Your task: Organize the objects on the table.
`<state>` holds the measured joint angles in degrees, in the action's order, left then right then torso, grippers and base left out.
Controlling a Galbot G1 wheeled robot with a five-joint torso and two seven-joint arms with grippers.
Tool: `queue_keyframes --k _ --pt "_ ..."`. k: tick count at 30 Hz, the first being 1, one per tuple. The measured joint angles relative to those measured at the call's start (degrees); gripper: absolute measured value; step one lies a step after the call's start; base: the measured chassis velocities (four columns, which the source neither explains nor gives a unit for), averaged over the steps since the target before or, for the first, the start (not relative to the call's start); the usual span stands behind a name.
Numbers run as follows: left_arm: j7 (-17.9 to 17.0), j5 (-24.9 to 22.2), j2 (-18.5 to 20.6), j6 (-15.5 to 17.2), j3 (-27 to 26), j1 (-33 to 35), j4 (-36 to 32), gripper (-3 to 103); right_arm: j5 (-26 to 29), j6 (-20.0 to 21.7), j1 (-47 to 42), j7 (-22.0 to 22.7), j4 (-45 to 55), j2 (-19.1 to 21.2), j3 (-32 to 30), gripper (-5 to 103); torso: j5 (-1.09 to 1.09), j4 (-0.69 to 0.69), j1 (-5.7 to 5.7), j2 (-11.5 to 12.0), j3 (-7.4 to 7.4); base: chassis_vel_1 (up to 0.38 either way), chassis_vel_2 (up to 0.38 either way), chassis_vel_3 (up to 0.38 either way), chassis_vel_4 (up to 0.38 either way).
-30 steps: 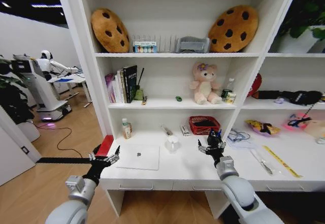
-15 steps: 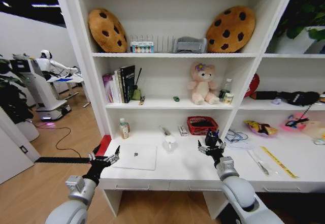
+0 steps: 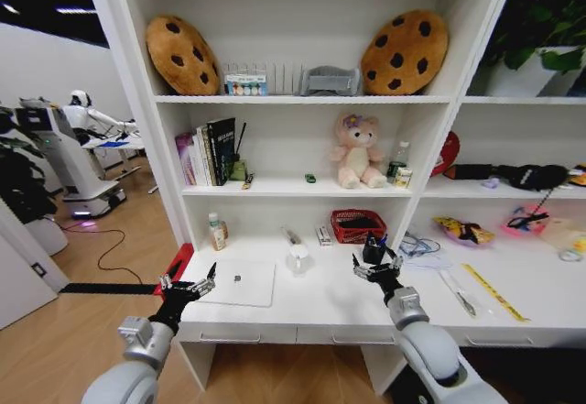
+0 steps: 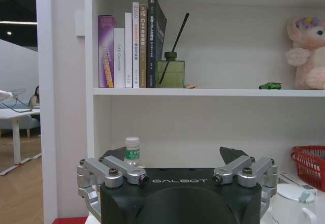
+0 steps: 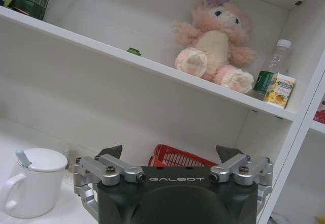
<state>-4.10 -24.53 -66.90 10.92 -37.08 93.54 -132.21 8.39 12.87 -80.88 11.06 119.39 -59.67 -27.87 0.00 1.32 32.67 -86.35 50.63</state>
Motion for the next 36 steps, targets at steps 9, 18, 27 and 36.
queue_keyframes --k 9,18,27,36 --pt "0.0 0.0 0.0 0.0 0.0 0.0 0.0 100 -0.5 0.0 -0.4 0.1 0.5 0.1 -0.1 100 0.00 0.02 0.01 0.0 0.00 0.047 -0.058 -0.052 0.052" --pt "0.0 0.0 0.0 0.0 0.0 0.0 0.0 100 -0.5 0.2 -0.5 0.1 0.6 0.4 0.0 100 -0.01 0.01 -0.01 0.0 -0.01 0.177 -0.186 -0.184 0.178" --pt "0.0 0.0 0.0 0.0 0.0 0.0 0.0 100 -0.4 0.4 -0.7 0.1 1.0 0.5 0.0 100 -0.01 0.01 -0.03 0.0 -0.02 0.226 -0.230 -0.223 0.228" --pt "0.0 0.0 0.0 0.0 0.0 0.0 0.0 100 -0.5 0.5 -0.7 0.1 1.1 0.4 0.0 100 0.02 0.01 -0.01 0.0 0.00 0.186 -0.186 -0.183 0.186"
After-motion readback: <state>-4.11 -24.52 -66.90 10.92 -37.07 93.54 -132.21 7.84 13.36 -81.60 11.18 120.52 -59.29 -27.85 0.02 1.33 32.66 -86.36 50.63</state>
